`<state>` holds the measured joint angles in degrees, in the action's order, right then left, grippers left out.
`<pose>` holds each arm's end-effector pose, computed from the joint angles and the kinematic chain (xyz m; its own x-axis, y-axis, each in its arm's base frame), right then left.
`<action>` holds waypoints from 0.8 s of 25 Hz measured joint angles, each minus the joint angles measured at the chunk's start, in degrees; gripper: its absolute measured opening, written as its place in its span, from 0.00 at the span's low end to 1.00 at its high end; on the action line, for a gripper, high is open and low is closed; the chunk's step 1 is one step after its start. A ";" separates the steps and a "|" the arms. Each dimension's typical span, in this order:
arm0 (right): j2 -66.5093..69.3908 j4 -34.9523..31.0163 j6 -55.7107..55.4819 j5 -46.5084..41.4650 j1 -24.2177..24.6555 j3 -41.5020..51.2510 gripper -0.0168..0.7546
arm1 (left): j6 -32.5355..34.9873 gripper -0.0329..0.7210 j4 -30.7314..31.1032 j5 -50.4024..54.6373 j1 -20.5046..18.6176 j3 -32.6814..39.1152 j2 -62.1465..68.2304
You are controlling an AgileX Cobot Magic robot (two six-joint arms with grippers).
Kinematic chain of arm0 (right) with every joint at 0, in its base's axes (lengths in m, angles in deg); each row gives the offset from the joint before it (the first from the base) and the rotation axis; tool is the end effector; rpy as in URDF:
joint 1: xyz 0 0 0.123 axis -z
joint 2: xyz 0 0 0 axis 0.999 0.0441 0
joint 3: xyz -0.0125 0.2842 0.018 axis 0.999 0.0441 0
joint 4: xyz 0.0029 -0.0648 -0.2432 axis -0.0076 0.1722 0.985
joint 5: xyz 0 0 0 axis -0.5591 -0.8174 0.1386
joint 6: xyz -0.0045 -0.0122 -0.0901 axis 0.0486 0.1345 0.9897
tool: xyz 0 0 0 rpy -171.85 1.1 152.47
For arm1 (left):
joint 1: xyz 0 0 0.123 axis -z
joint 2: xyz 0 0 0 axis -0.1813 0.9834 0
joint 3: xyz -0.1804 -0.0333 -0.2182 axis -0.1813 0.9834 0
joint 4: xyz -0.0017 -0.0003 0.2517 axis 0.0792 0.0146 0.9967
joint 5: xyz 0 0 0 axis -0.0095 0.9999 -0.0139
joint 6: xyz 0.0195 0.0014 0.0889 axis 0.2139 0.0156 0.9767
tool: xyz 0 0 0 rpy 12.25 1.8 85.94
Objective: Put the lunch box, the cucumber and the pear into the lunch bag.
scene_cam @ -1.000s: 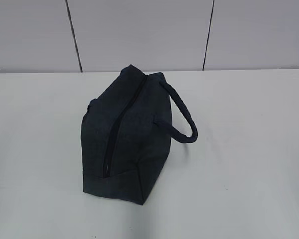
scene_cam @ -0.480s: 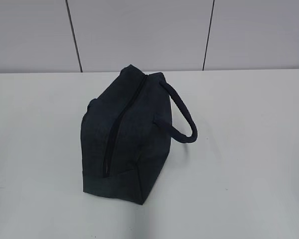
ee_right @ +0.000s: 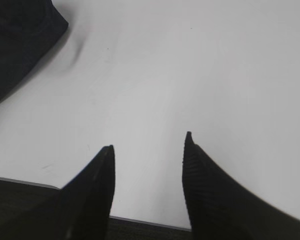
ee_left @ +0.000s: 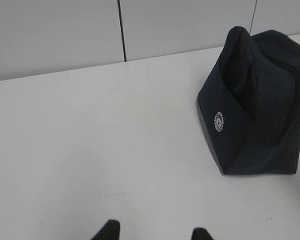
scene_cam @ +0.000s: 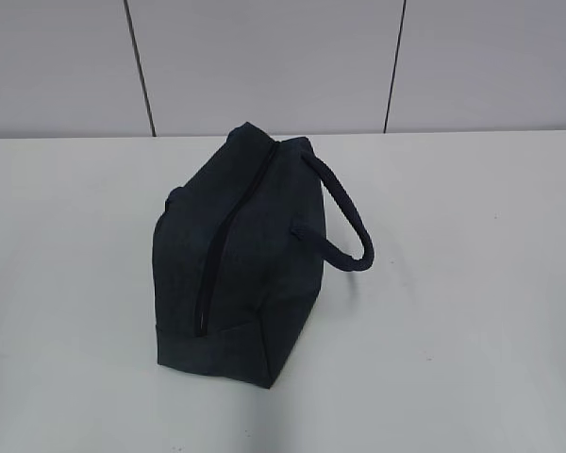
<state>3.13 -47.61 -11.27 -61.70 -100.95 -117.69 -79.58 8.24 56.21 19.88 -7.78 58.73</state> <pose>-0.0089 -0.0108 0.2699 -0.5063 -0.0820 -0.8585 -0.1346 0.9908 -0.0152 -0.0085 -0.0011 0.2815 -0.4689 0.1657 -0.8676 0.2280 0.9717 0.0623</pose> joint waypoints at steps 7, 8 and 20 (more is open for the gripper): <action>0.00 0.20 -0.09 0.00 0.94 0.00 0.48 | -0.04 0.40 0.00 -0.06 -0.41 0.00 -1.21; 0.00 0.20 -0.09 0.00 1.81 0.00 0.48 | -0.04 0.40 0.00 -0.05 -0.82 0.00 -1.63; -0.02 0.33 -0.09 0.00 11.28 0.00 0.48 | -0.04 0.40 0.00 -0.06 -3.36 0.00 -1.78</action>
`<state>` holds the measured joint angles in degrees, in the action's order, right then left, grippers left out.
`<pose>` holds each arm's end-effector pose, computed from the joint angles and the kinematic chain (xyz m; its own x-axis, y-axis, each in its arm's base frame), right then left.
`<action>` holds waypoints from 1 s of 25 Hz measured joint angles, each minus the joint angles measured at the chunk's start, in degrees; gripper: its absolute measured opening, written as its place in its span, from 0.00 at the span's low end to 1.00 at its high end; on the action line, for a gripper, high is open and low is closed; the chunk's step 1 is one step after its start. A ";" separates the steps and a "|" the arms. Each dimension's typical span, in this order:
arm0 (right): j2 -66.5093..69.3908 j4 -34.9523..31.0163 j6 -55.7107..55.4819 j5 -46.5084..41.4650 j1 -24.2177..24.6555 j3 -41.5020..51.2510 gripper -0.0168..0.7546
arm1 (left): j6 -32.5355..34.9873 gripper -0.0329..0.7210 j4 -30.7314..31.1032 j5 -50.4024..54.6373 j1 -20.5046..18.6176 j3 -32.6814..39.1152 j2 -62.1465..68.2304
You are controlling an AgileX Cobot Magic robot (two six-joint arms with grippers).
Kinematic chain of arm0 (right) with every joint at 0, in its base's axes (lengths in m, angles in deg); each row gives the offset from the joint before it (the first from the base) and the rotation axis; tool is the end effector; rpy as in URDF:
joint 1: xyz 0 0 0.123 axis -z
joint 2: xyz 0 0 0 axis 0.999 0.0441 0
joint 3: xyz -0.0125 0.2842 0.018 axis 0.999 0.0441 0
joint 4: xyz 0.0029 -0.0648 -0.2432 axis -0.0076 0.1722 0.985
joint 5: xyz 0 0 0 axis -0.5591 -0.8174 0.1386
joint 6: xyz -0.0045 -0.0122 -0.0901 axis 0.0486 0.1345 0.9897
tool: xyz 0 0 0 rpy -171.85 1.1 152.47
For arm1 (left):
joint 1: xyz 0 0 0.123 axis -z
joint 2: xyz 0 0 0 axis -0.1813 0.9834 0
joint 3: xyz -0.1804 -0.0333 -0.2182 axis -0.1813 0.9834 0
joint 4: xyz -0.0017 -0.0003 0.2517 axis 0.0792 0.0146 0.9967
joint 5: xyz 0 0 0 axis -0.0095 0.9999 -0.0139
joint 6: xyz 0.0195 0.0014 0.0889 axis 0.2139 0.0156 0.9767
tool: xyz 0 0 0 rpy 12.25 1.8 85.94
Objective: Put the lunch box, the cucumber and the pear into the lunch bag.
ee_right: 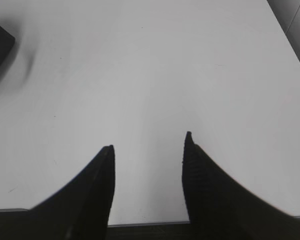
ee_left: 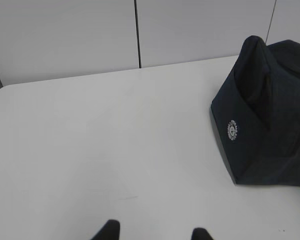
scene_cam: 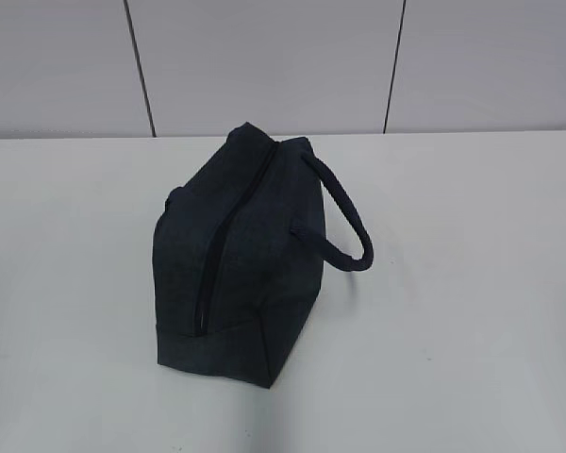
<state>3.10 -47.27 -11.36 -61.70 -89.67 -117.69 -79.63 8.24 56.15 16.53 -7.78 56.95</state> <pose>-0.0109 -0.0094 0.2699 -0.5118 0.0177 -0.8589 0.0660 0.9976 -0.0187 -0.0133 -0.0011 0.2813 -0.4500 0.1341 -0.8829 0.1684 0.9837 0.0636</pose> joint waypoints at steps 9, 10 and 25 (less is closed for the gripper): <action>0.00 0.00 0.00 0.00 0.06 0.00 0.48 | 0.00 0.40 0.00 0.00 0.00 0.00 0.00; 0.00 0.00 0.00 0.00 0.06 0.00 0.48 | 0.00 0.40 0.00 0.00 0.00 0.00 0.00; 0.00 0.00 -0.11 0.00 0.06 0.00 0.48 | 0.00 0.40 0.00 0.00 0.00 0.00 0.00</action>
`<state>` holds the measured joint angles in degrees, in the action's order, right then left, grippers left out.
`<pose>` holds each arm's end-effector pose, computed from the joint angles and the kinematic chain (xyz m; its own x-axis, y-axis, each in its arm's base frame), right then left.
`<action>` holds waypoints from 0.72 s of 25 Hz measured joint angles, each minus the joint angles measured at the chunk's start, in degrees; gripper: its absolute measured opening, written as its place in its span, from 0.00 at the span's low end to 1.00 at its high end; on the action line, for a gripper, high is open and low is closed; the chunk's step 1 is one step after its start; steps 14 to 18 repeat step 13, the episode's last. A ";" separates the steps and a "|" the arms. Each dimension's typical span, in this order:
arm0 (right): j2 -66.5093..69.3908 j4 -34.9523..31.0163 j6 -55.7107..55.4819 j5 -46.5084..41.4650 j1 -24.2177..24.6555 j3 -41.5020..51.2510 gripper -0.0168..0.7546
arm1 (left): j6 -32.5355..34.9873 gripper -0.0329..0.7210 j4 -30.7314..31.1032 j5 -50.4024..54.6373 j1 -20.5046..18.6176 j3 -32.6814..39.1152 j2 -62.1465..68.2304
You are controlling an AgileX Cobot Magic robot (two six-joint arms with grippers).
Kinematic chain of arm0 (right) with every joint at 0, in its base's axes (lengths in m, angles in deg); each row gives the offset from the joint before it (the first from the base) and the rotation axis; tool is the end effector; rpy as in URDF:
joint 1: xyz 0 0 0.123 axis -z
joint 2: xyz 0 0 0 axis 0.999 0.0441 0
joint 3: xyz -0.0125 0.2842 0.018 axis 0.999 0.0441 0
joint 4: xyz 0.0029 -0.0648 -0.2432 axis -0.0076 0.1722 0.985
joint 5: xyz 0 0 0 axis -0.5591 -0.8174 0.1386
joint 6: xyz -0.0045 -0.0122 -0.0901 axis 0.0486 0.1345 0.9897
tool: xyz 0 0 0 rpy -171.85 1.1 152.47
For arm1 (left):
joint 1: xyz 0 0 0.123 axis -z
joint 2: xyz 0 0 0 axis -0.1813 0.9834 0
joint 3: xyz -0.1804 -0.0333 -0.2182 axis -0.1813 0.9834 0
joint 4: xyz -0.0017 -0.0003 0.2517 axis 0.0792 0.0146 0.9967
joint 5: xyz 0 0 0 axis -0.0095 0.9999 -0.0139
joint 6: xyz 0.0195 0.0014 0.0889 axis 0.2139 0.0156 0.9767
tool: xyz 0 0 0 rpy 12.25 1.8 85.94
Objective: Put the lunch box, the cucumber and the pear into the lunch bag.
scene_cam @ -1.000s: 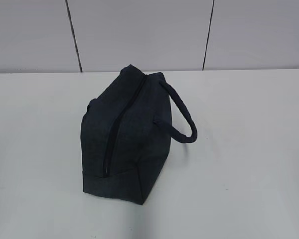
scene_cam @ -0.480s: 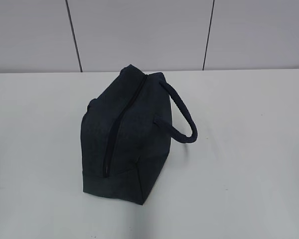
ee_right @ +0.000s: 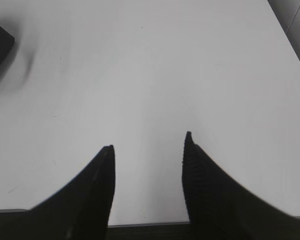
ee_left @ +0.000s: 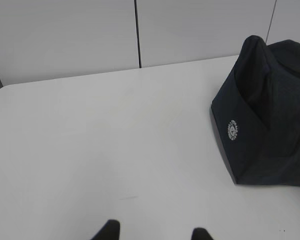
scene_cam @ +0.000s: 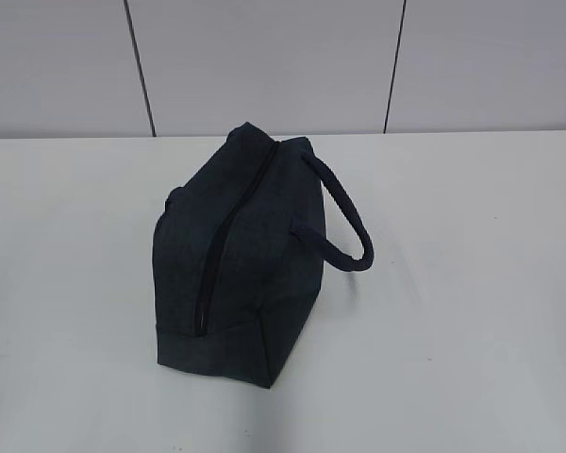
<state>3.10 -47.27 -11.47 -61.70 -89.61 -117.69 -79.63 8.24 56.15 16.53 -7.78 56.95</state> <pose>-0.0109 -0.0094 0.2699 -0.5116 0.0202 -0.8590 0.0680 0.9975 -0.0170 -0.0133 -0.0011 0.2813 -0.4500 0.1341 -0.8829 0.1684 0.9837 0.0636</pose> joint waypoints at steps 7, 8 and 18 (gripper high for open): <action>0.00 0.00 0.00 0.00 0.00 0.00 0.48 | 0.00 0.40 0.00 0.00 0.00 0.00 0.00; 0.00 0.00 0.00 0.00 0.00 0.00 0.48 | 0.00 0.40 0.00 0.00 0.00 0.00 0.00; 0.00 0.00 0.00 0.00 0.00 0.00 0.48 | 0.00 0.40 0.00 0.00 0.00 0.00 0.00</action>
